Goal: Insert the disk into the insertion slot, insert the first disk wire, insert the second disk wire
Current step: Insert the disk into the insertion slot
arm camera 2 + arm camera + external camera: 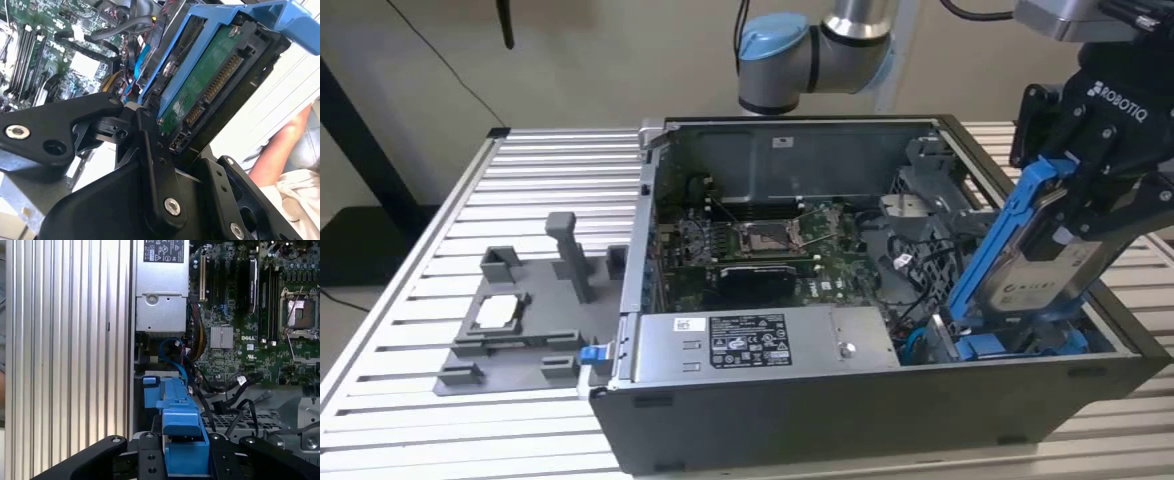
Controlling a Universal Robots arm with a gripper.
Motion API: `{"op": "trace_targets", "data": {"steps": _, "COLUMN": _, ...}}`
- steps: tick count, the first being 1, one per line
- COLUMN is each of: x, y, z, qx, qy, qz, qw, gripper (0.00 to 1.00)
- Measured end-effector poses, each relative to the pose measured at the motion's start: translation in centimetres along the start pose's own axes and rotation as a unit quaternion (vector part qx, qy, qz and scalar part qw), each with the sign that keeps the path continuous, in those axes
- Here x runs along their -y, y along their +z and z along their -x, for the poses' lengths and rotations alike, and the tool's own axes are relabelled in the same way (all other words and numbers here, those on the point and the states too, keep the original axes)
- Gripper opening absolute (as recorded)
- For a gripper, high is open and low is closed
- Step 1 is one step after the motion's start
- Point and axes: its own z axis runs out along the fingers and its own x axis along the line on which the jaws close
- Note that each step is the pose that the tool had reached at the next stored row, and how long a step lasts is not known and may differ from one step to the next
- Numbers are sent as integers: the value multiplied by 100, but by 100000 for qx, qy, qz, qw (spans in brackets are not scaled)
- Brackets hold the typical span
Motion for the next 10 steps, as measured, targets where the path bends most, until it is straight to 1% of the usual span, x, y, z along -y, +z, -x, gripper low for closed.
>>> {"op": "trace_targets", "data": {"steps": 6, "x": 11, "y": 50, "z": 0, "qx": 7, "qy": -20, "qz": 0, "qw": 100000, "gripper": 33}}
{"op": "trace_targets", "data": {"steps": 10, "x": 20, "y": 105, "z": 1, "qx": 2, "qy": -21, "qz": 1, "qw": 100000, "gripper": 33}}
